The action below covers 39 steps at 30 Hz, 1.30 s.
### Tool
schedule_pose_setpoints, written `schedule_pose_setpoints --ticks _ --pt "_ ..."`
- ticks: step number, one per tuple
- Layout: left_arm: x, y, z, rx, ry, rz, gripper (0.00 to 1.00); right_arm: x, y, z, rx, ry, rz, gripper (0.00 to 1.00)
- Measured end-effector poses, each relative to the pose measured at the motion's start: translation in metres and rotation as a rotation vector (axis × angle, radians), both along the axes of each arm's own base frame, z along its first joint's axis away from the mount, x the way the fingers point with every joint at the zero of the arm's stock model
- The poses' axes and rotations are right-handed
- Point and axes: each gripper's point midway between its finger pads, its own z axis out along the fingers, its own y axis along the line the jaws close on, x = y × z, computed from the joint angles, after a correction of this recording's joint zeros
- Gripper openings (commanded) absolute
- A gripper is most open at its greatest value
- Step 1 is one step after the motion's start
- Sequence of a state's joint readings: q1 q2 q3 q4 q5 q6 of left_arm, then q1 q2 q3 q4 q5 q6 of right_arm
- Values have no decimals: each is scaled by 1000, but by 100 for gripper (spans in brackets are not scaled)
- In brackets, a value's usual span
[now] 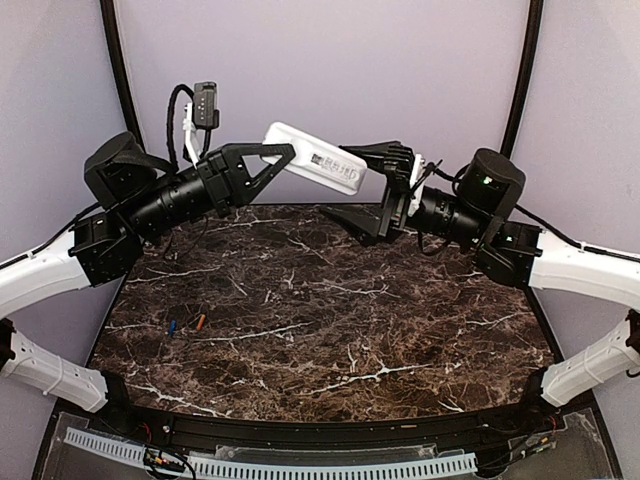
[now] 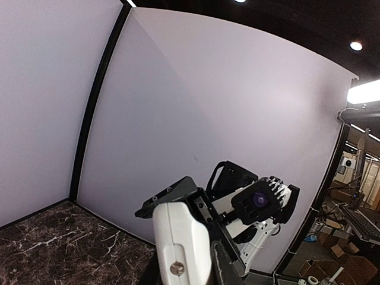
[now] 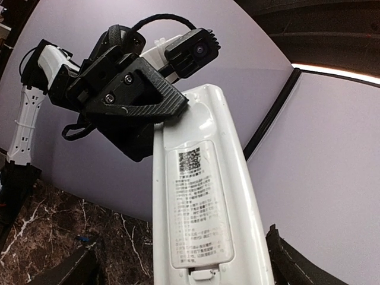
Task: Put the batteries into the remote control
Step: Pass from the left arm to the right
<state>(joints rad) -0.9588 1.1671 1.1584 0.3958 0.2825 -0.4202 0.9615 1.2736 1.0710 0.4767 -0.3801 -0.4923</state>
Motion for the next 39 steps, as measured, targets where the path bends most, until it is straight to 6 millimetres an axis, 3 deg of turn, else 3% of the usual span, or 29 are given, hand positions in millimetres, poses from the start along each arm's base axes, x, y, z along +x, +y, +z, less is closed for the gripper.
schedule_pose_setpoints --ticks 11,18,28,34,39 --pt "5 -5 -6 12 13 5 0 0 8 15 -6 -131 -62 60" --pt "5 -5 -7 13 14 3 0 10 10 11 -26 -154 -121 59" --pt "5 -5 -8 16 18 7 0 17 8 6 -56 -163 -173 27" --pt "7 -5 -11 21 24 17 0 17 6 4 -84 -153 -178 17" --pt "8 -7 -18 45 32 28 9 16 3 -2 -127 -128 -181 13"
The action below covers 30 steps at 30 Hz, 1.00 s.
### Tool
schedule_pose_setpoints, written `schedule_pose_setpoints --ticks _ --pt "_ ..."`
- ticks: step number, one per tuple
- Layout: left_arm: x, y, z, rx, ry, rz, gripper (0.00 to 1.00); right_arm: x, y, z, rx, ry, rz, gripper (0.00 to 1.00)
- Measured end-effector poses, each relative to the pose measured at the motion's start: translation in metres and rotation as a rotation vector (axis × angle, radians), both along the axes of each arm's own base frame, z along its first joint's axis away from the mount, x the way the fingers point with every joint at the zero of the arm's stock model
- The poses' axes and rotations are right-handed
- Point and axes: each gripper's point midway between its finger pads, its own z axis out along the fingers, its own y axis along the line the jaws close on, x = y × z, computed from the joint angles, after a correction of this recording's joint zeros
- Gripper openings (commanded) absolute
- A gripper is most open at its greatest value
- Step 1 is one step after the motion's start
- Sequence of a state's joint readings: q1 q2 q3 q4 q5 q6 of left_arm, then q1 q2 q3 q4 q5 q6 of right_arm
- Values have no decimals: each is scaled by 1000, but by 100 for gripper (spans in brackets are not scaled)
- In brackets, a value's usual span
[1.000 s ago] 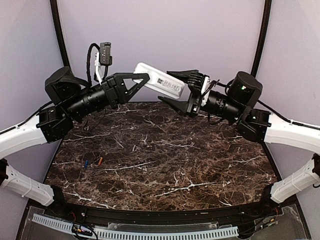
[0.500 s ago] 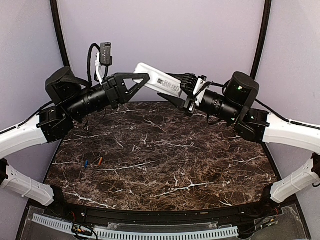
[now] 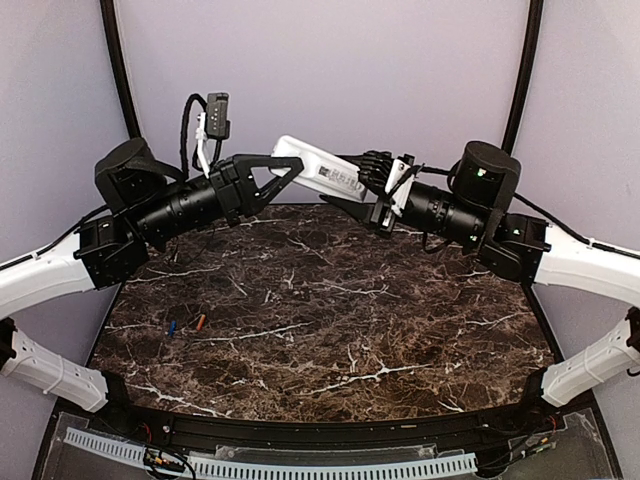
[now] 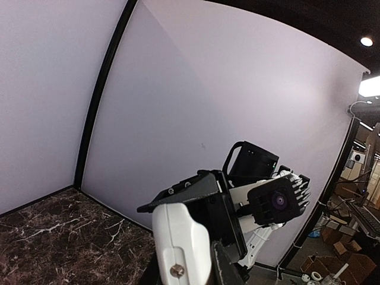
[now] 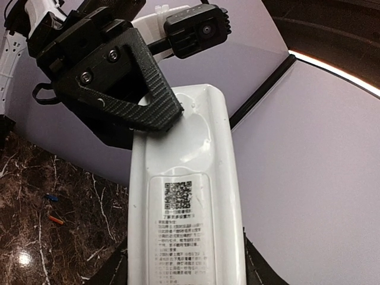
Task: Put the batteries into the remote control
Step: Pass from the left arm to the right
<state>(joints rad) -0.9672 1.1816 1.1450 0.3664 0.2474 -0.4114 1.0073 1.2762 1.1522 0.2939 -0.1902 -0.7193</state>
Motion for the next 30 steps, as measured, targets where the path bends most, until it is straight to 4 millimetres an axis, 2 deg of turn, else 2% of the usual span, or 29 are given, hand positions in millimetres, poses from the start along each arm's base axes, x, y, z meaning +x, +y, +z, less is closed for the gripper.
schedule_pose_setpoints --ticks 4,9,13,20,24,30 --pt "0 -1 -6 22 8 4 10 -1 -1 -7 -30 23 1 10" --pt "-1 -2 -10 34 14 -3 21 -3 -2 -11 -48 33 8 6" --pt "-2 -3 -16 57 19 -11 22 -6 -4 -15 -72 46 17 6" --pt "-2 -4 -21 84 3 -13 38 -12 -10 -22 -109 74 32 6" --pt "-4 -5 -22 95 -4 -24 34 -16 -11 -27 -138 86 43 6" --pt "-8 -12 -30 135 11 -71 34 -19 -12 -34 -186 100 58 6"
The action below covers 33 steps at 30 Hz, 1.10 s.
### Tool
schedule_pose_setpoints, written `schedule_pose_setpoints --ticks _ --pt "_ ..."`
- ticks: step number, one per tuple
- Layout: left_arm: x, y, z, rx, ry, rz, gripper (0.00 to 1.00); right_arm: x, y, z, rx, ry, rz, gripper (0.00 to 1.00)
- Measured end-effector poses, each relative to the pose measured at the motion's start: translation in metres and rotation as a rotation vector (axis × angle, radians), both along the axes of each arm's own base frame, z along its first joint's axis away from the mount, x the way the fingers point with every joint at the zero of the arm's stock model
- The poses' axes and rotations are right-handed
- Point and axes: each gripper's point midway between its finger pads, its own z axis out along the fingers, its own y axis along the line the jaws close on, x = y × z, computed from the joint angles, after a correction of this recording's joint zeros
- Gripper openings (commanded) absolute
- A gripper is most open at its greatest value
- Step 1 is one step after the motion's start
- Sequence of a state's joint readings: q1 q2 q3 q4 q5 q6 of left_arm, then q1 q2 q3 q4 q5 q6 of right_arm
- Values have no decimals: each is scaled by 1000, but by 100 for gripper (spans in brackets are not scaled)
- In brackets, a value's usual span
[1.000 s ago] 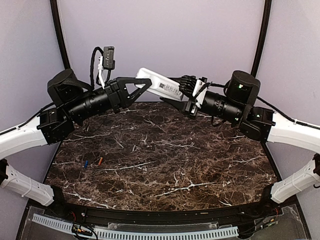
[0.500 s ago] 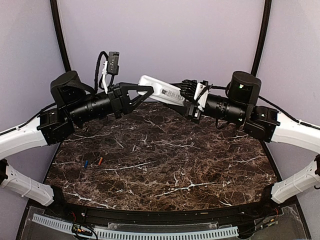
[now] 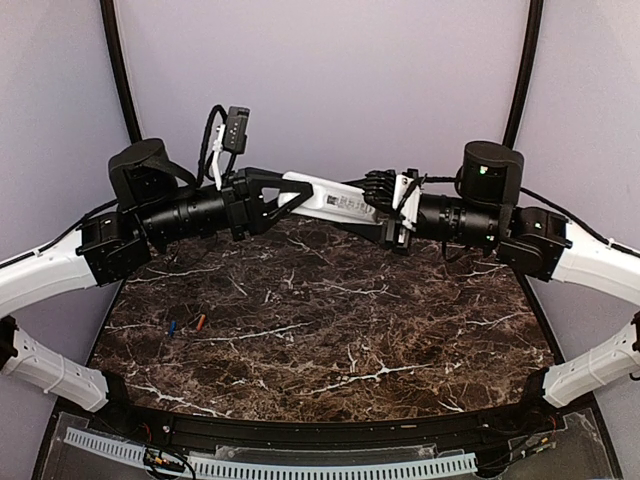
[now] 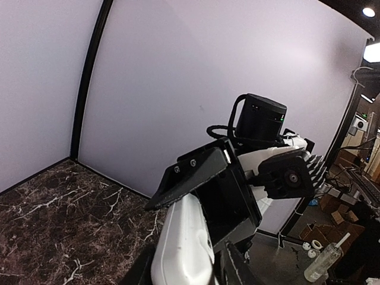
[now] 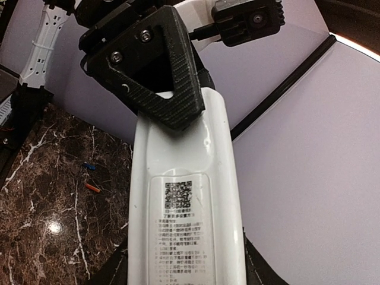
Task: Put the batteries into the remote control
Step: Pass from the left arm to the right, then pass from the right arm to the left
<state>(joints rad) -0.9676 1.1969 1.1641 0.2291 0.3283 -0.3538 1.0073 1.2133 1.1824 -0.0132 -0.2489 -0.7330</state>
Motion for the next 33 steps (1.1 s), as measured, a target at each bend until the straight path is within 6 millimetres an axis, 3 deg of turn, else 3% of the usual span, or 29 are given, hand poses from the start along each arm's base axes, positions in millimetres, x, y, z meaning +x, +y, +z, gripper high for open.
schedule_pose_setpoints --ticks 2,4,5,7,9,12,13,14,18,22,26,28,31,33 --pt "-2 -3 -4 20 13 -21 29 -1 0 0 -11 -5 2 6" --pt "-4 -5 -9 39 26 -39 16 -1 -1 -1 -22 -8 3 6" --pt "-5 -6 -11 44 41 -49 5 0 -1 -1 -31 -23 1 6" --pt "-6 -6 -12 48 74 -56 0 1 -2 -2 -43 -56 -3 13" --pt "-7 -6 -14 51 87 -61 0 1 -2 0 -46 -66 -2 32" --pt "-7 -6 -13 47 84 -62 0 1 -2 0 -42 -61 -4 83" --pt "-7 -5 -12 43 80 -60 0 1 -2 2 -32 -47 -5 96" --pt "-7 -5 -12 38 65 -54 0 1 -2 4 -14 -17 -7 98" --pt "-5 5 -12 8 1 -10 0 6 -10 22 105 154 -18 99" --pt "-5 13 9 -71 -88 25 0 17 -16 44 281 420 3 91" --pt "-9 21 31 -165 -170 37 0 4 -2 56 370 616 155 76" --pt "-10 24 40 -195 -194 42 0 -2 4 56 380 691 221 75" --pt "-11 25 44 -215 -209 44 0 -13 7 58 381 737 304 60" --pt "-12 25 43 -220 -210 40 0 -21 7 65 394 747 352 56"
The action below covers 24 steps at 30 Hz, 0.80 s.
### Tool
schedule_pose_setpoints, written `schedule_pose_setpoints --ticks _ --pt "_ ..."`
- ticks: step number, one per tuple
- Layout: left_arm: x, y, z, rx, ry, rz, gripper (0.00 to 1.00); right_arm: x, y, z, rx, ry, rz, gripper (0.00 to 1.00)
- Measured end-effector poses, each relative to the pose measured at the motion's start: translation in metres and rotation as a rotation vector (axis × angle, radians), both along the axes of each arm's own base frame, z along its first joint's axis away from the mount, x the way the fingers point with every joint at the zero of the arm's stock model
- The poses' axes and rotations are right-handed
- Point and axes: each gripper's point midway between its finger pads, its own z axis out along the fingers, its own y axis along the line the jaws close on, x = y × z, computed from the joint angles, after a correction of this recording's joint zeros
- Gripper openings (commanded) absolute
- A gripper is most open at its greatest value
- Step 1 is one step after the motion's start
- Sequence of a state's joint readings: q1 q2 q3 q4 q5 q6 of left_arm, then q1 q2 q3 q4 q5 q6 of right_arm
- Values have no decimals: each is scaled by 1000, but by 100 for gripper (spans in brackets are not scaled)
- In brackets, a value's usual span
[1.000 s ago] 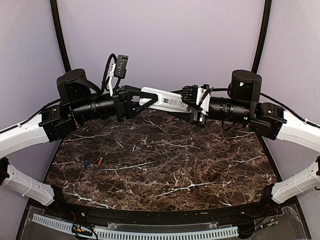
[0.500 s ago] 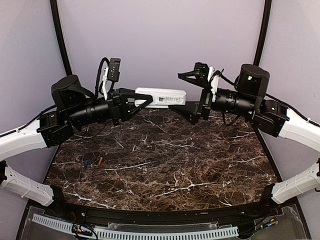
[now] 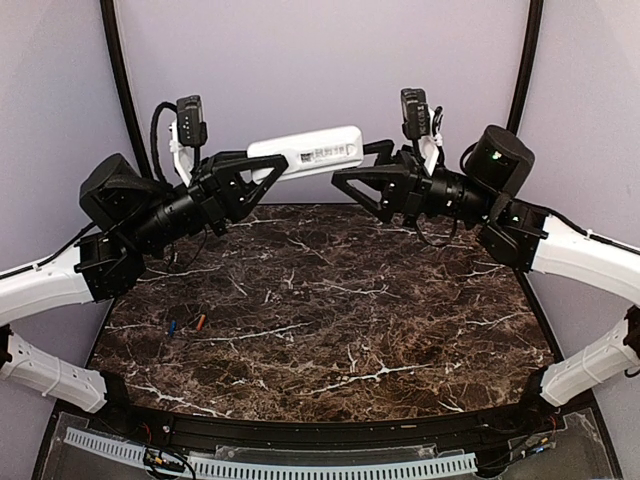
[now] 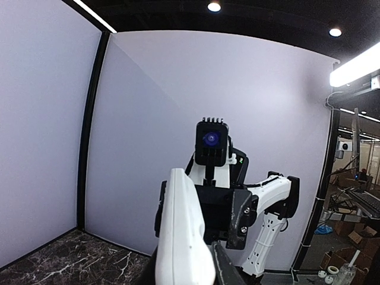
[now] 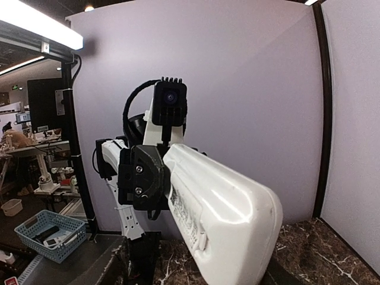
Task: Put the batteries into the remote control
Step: Pass from the right arm to the left, then pass from the left arm to the right
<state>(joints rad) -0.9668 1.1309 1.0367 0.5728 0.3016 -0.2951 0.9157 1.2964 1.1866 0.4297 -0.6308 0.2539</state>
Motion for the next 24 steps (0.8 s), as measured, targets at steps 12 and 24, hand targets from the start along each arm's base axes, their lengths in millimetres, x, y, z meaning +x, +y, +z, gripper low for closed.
schedule_pose_setpoints --ticks 12,24 --pt "-3 0 3 -15 -6 -14 0 -3 7 7 50 13 42 50" --pt "-3 -1 1 -13 9 -22 0 -6 8 15 72 4 52 59"
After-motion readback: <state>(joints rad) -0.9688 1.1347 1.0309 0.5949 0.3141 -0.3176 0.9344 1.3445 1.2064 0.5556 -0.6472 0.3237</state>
